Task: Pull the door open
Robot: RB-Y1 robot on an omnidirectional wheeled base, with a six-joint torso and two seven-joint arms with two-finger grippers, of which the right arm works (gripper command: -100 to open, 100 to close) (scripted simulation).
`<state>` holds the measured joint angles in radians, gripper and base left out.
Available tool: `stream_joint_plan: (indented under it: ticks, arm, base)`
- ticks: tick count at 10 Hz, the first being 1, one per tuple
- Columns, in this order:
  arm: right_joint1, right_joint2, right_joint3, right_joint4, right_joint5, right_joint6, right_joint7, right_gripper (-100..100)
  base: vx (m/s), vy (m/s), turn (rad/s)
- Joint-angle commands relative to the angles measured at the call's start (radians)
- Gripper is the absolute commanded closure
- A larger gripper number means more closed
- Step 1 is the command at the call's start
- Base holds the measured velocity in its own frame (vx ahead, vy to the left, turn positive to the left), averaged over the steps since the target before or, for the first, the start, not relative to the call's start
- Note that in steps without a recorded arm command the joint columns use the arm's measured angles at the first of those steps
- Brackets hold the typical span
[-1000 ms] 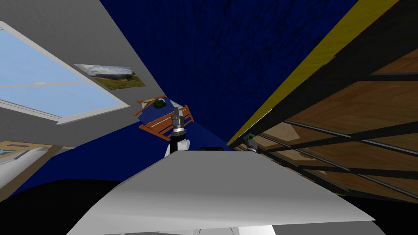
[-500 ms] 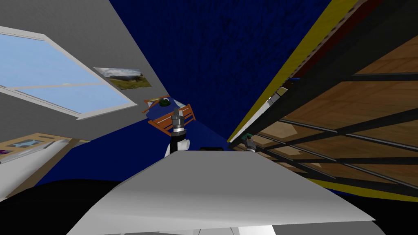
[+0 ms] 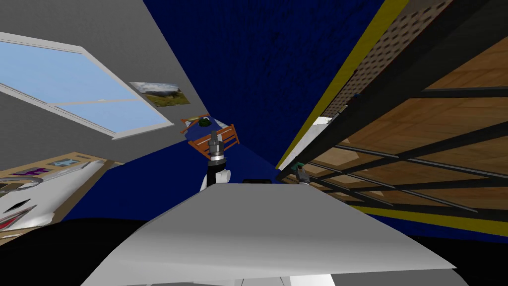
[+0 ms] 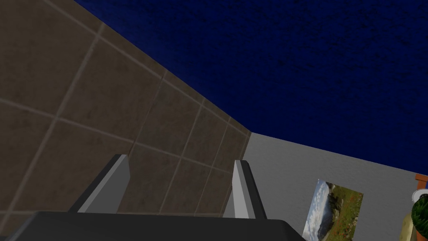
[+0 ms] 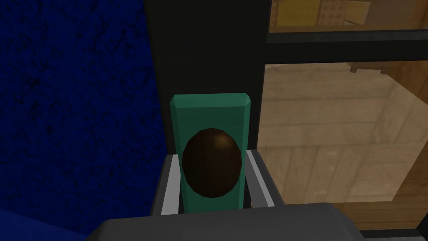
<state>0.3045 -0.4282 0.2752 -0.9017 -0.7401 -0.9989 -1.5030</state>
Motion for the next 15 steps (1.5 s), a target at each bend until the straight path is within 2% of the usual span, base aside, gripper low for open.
stream_joint_plan:
  ticks: [1, 2, 3, 4, 9, 10, 11, 15]
  arm:
    - [0.005, -0.006, 0.024, -0.004, 0.014, -0.009, -0.013, 100]
    - [0.01, -0.01, 0.036, -0.009, 0.021, -0.014, -0.019, 100]
    - [0.008, -0.007, 0.028, -0.011, 0.017, -0.008, -0.01, 100]
    - [0.018, -0.016, 0.053, -0.013, 0.033, -0.022, -0.024, 100]
    - [0.045, -0.05, 0.12, -0.026, 0.078, -0.068, -0.064, 100]
    - [0.044, -0.046, 0.11, -0.035, 0.072, -0.057, -0.054, 100]
    - [0.047, -0.055, 0.128, -0.024, 0.084, -0.072, -0.071, 100]
    - [0.046, -0.076, 0.153, 0.0, 0.103, -0.105, -0.106, 100]
  base:
    - [-0.261, -0.036, 0.061]
    - [-0.249, -0.014, 0.055]
    - [-0.106, 0.007, 0.019]
    - [-0.171, -0.011, 0.071]
    - [-0.243, -0.038, 0.076]
    - [-0.114, -0.009, 0.02]
    - [-0.162, -0.012, 0.144]
    - [-0.237, -0.027, 0.127]
